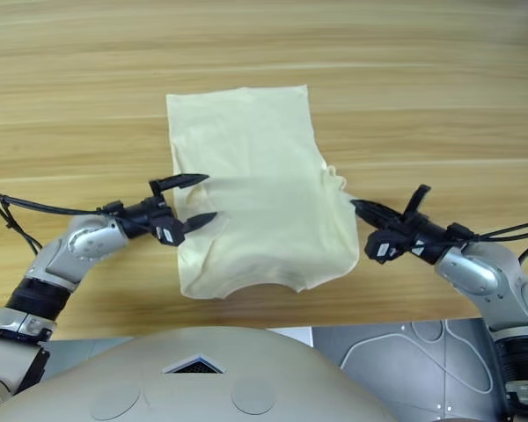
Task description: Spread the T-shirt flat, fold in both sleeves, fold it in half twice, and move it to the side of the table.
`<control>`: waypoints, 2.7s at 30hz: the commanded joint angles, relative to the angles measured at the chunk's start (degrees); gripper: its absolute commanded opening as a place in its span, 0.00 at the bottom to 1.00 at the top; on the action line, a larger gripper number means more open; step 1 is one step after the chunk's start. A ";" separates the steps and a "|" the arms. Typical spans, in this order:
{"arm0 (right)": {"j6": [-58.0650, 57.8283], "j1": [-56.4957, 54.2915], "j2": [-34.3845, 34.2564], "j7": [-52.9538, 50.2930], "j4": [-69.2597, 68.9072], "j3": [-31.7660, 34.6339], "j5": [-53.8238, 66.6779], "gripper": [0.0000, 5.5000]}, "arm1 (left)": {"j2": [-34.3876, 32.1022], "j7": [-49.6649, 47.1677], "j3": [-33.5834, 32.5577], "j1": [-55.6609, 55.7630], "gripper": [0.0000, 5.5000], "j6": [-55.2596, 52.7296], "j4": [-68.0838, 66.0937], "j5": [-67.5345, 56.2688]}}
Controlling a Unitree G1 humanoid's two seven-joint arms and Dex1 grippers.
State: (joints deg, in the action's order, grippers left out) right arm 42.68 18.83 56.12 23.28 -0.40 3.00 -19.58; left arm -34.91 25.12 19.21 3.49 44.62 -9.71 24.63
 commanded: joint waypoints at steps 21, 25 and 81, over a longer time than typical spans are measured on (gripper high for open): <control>-4.77 -14.49 -3.38 14.33 -6.55 -15.39 -3.18 0.00 | -0.30 -0.47 -0.01 1.40 0.77 0.87 -1.95 0.23; -5.04 -14.77 -3.69 15.75 -6.25 -16.99 -4.05 0.00 | -0.40 -0.36 -0.04 1.35 0.77 0.99 -1.91 0.02; 2.90 3.40 5.27 17.44 1.18 -9.89 4.56 0.98 | -20.34 16.45 -0.45 -21.47 0.98 2.39 6.98 -8.36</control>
State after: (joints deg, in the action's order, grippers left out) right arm 46.16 20.69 60.27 38.80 0.20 -5.34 -13.04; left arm -53.81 39.06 16.94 -16.73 48.66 0.03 11.71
